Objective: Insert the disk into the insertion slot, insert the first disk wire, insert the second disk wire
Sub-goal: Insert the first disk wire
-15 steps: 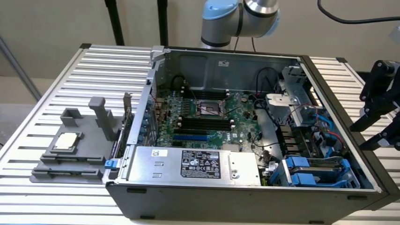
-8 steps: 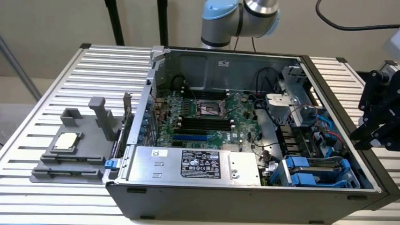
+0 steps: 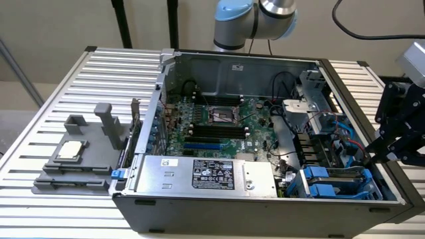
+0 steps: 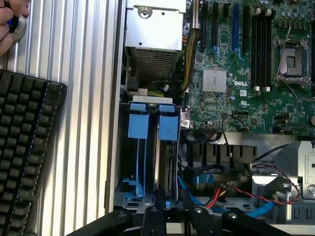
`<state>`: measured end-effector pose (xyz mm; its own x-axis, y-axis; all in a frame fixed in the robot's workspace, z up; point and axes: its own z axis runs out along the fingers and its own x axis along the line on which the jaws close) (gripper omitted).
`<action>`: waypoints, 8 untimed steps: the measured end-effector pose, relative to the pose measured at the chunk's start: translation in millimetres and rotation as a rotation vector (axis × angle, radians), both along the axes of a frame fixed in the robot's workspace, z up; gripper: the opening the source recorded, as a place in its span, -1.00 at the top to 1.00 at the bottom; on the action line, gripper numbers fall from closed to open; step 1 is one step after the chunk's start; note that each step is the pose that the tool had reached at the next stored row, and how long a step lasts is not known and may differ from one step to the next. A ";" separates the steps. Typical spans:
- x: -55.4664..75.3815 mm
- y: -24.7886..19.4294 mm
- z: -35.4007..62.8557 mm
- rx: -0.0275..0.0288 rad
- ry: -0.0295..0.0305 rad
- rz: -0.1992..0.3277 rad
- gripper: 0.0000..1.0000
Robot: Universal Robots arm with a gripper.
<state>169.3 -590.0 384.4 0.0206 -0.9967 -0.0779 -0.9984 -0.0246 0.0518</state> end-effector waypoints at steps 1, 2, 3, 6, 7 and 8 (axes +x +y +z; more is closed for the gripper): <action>-0.3 1.3 -1.8 -0.0001 0.0000 0.000 0.51; -0.5 3.0 -3.6 -0.0001 -0.0001 0.000 0.51; -0.6 4.8 -5.3 -0.0002 -0.0003 0.001 0.51; -1.1 10.4 -10.8 -0.0002 -0.0005 0.002 0.51; -1.4 12.2 -12.6 -0.0002 -0.0006 0.002 0.51; -1.6 14.0 -14.4 -0.0002 -0.0006 0.002 0.51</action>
<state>167.7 -576.0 370.0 0.0229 -0.9967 -0.0777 -0.9983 -0.0269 0.0512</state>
